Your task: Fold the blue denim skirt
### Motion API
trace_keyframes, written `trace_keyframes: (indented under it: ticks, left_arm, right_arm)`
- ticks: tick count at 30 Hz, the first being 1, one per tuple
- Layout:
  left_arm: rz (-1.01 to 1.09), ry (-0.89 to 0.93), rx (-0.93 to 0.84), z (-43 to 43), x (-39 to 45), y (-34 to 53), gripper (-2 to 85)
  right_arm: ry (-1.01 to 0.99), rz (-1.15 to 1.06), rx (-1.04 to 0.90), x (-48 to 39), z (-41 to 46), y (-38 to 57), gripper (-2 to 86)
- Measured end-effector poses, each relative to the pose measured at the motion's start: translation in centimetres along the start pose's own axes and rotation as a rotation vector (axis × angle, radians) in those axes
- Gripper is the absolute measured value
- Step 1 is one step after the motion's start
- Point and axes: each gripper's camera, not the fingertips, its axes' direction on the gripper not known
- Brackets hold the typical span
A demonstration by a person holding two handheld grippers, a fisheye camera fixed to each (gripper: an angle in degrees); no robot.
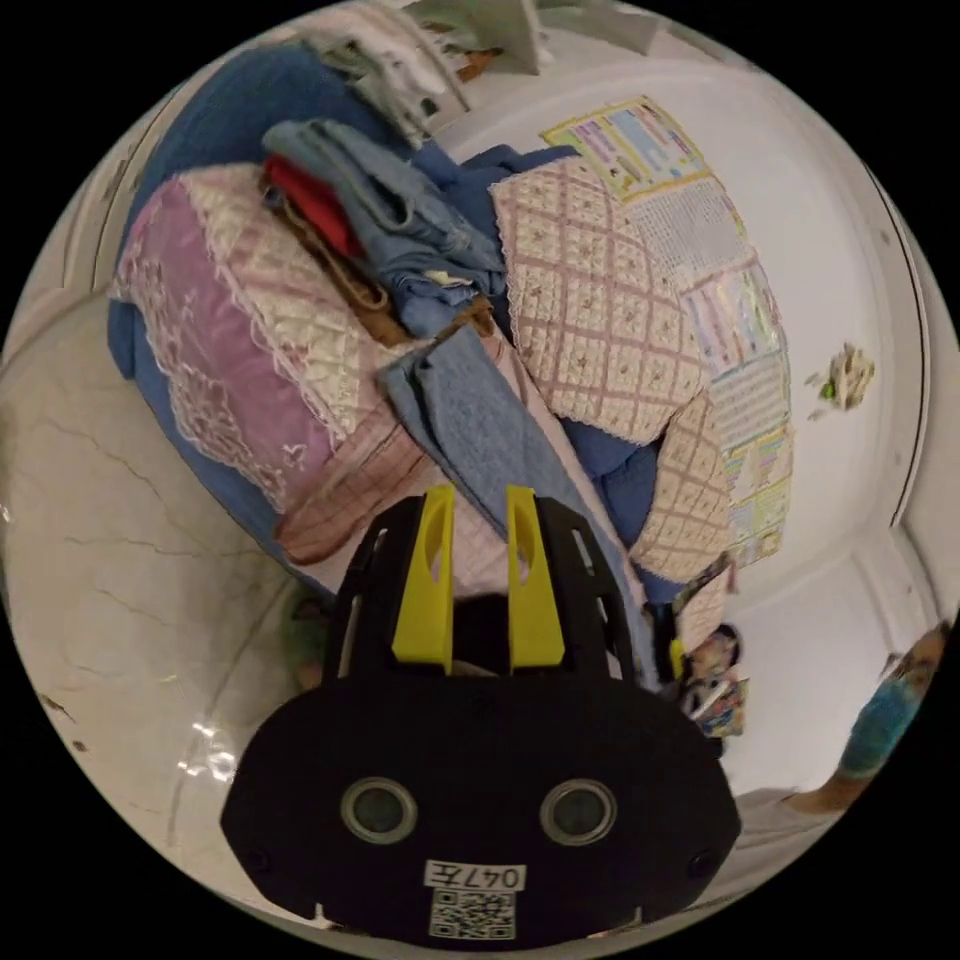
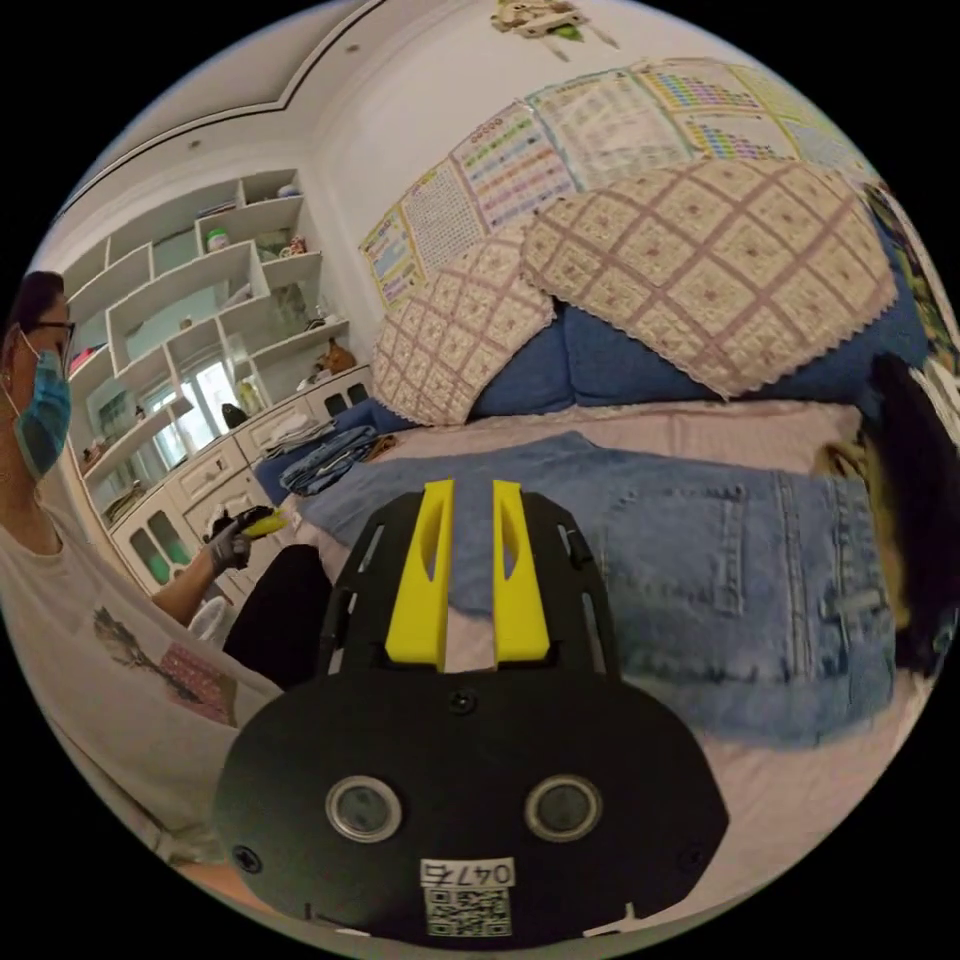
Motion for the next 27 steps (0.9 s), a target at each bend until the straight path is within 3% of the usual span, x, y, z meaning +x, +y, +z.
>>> trace_keyframes:
  ticks: [3, 7, 15, 23, 27]
  left_arm:
    - [-0.156, 0.118, -0.013, 4.6, -3.9, 1.0, 8.1]
    - [-0.199, 0.068, 0.010, 8.6, -5.0, 3.8, 8.9]
    - [-0.097, 0.062, 0.005, 13.3, -3.3, 6.6, 8.1]
    - [-0.068, 0.054, -0.036, 17.7, -2.3, 9.6, 7.2]
    - [-0.038, 0.069, -0.041, 19.2, -1.2, 11.3, 2.0]
  right_arm:
    - [0.048, 0.136, 0.047, 2.0, -6.1, 2.9, 3.4]
    - [0.115, 0.262, 0.103, 3.8, -12.5, 5.7, 4.0]
    - [0.254, 0.643, 0.218, 9.1, -23.0, 10.8, 8.2]
    - [0.359, 0.811, 0.248, 10.7, -29.0, 13.2, 8.2]
    - [0.499, 0.812, 0.255, 9.2, -32.6, 13.4, 11.2]
